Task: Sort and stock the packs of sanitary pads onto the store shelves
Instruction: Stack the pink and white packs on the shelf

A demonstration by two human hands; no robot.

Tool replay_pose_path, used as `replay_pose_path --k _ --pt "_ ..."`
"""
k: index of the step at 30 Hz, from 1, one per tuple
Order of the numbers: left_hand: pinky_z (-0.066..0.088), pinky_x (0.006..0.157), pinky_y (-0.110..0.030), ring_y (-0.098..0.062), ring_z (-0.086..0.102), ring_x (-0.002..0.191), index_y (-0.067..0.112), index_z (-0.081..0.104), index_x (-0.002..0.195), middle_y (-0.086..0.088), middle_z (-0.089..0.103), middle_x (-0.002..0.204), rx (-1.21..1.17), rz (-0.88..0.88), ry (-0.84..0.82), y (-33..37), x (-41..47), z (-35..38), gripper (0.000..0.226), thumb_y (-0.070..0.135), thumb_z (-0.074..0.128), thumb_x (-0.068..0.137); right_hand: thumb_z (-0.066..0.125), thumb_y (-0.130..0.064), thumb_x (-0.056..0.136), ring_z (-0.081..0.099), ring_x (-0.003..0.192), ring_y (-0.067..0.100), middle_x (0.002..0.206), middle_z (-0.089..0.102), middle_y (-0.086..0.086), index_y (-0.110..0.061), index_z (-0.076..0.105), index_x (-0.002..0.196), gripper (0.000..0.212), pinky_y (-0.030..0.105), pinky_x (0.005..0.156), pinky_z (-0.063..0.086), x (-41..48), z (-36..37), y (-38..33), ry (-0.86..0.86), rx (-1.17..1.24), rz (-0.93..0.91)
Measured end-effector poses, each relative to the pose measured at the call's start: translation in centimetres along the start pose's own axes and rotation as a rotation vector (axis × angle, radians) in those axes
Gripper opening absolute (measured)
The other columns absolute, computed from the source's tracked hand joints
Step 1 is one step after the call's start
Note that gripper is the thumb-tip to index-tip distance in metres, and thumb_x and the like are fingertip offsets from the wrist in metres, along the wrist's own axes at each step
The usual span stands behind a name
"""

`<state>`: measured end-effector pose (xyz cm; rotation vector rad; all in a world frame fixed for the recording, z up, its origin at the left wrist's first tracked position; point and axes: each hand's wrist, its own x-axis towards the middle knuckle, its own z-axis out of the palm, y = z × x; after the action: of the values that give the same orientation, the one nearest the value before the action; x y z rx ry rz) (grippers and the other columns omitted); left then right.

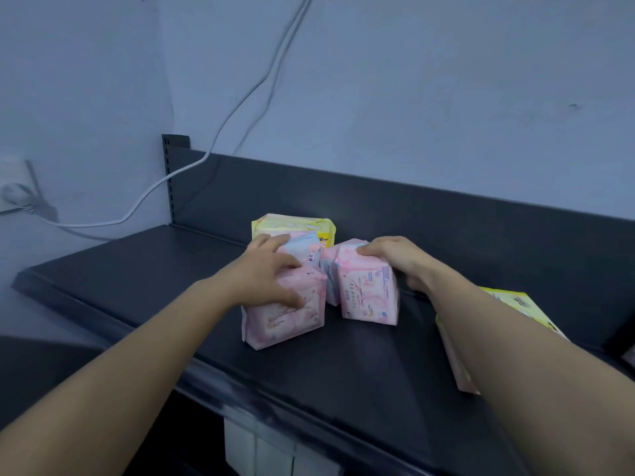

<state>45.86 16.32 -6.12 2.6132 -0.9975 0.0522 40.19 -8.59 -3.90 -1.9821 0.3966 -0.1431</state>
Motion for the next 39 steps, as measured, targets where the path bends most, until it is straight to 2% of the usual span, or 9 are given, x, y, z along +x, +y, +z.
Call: replay_pose_path --k 3,7,10,14,19,23,29,33,39 --pt "0.025 0.112 -0.037 -0.015 0.003 0.141 0.034 0.054 0.132 0.004 0.017 0.155 0.017 0.030 0.057 -0.1 0.1 0.1 0.070 0.052 0.078 0.069 0.063 -0.015 0.088 0.069 0.065 0.015 0.080 0.073 0.003 -0.015 0.071 0.083 0.009 0.025 0.061 0.051 0.9 0.3 -0.3 -0.053 0.044 0.015" --pt "0.031 0.107 -0.034 -0.018 0.015 0.133 0.039 0.057 0.129 0.001 0.029 0.146 0.043 0.021 0.109 0.0 0.1 0.1 0.066 0.056 0.076 0.068 0.060 -0.023 0.088 0.071 0.088 0.026 0.096 0.075 0.010 -0.013 0.072 0.104 0.022 0.035 0.082 0.053 2.1 1.0 -0.8 -0.015 -0.035 0.046" --pt "0.036 0.102 -0.033 -0.018 0.026 0.120 0.035 0.067 0.119 0.003 0.039 0.129 0.064 0.057 0.188 0.1 0.0 0.3 0.050 0.055 0.071 0.073 0.058 -0.027 0.087 0.068 0.084 0.026 0.098 0.074 0.013 -0.011 0.069 0.103 0.025 0.033 0.077 0.049 2.1 1.5 -1.3 -0.018 -0.119 0.074" --pt "0.044 0.093 -0.035 -0.012 0.028 0.106 0.028 0.071 0.113 0.008 0.041 0.112 0.081 0.058 0.296 0.3 -0.3 1.6 0.038 0.051 0.064 0.083 0.050 -0.025 0.090 0.057 0.075 0.023 0.086 0.064 0.009 -0.013 0.058 0.078 0.019 0.032 0.069 0.039 2.3 1.8 -1.8 0.002 -0.268 0.048" --pt "0.048 0.081 -0.040 -0.009 0.024 0.091 0.008 0.071 0.090 0.008 0.035 0.093 0.111 0.060 0.420 0.4 -0.8 2.5 0.034 0.040 0.058 0.092 0.052 -0.035 0.087 0.065 0.090 0.026 0.103 0.070 0.011 -0.009 0.065 0.090 0.030 0.033 0.073 0.042 2.2 2.0 -2.0 0.051 -0.401 0.044" --pt "0.047 0.076 -0.044 -0.012 0.029 0.088 0.004 0.070 0.086 0.005 0.037 0.088 0.070 0.044 0.441 0.4 -0.6 2.6 0.032 0.030 0.055 0.096 0.054 -0.041 0.088 0.062 0.086 0.026 0.095 0.065 0.007 -0.013 0.055 0.079 0.029 0.029 0.065 0.042 2.1 2.0 -1.6 0.148 -0.394 0.037" --pt "0.046 0.070 -0.042 -0.014 0.034 0.082 0.004 0.075 0.090 0.005 0.037 0.075 -0.026 0.026 0.525 0.6 -0.5 2.9 0.026 0.024 0.059 0.095 0.049 -0.039 0.094 0.042 0.058 0.018 0.062 0.044 0.002 -0.014 0.036 0.057 0.046 0.029 0.053 0.033 0.6 1.7 0.8 0.349 -0.358 -0.041" --pt "0.046 0.068 -0.044 -0.019 0.043 0.077 0.002 0.075 0.086 -0.003 0.046 0.075 -0.086 -0.013 0.607 1.3 -1.2 3.0 0.022 0.019 0.062 0.092 0.052 -0.038 0.092 0.035 0.054 0.020 0.054 0.035 0.001 -0.017 0.028 0.053 0.050 0.031 0.053 0.030 -0.9 2.3 2.0 0.456 -0.256 -0.088" --pt "0.045 0.069 -0.046 -0.025 0.050 0.076 -0.002 0.071 0.077 -0.010 0.052 0.077 -0.125 -0.101 0.692 2.6 -4.4 2.3 0.025 0.016 0.061 0.091 0.052 -0.034 0.093 0.032 0.051 0.020 0.050 0.031 0.002 -0.014 0.029 0.051 0.052 0.033 0.050 0.026 -3.5 3.3 1.4 0.478 -0.283 -0.224"
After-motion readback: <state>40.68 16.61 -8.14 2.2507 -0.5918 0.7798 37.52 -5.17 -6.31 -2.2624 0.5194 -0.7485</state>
